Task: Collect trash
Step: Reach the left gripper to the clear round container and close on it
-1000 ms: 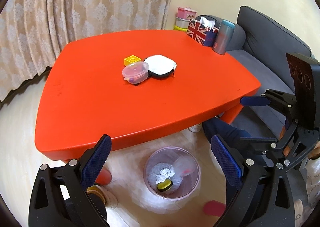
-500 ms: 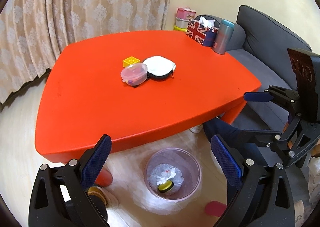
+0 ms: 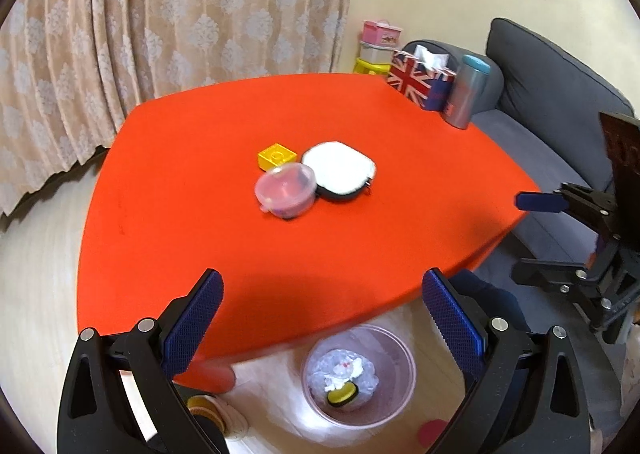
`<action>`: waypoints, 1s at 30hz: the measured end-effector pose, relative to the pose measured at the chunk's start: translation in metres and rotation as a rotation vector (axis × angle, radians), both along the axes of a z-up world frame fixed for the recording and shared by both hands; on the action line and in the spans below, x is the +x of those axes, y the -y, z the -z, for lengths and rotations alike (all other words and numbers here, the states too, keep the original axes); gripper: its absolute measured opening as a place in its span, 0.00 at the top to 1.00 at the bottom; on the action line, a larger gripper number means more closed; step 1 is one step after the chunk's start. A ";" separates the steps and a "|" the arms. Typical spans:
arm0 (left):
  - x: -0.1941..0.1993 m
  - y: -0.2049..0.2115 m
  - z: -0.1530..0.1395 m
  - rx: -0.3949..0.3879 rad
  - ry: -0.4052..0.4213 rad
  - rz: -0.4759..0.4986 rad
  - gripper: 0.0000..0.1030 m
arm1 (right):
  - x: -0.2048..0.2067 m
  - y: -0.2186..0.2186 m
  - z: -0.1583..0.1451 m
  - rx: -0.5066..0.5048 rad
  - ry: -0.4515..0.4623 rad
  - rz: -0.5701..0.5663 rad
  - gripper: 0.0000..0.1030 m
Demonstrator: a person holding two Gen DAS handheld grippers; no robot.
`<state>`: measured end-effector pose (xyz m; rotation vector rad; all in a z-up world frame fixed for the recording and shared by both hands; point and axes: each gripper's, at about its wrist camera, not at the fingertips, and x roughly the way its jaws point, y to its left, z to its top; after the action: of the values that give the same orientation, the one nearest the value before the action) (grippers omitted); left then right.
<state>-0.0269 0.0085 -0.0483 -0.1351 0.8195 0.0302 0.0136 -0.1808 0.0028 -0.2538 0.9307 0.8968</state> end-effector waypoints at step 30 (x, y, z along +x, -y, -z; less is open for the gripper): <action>0.124 -0.048 0.040 -0.121 -0.163 -0.074 0.07 | 0.032 0.006 0.007 -0.004 -0.009 0.047 0.04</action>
<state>0.0970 0.0566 -0.0878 -0.2803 0.9789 0.0618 0.0452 -0.1870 -0.0037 -0.2309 0.9434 0.8539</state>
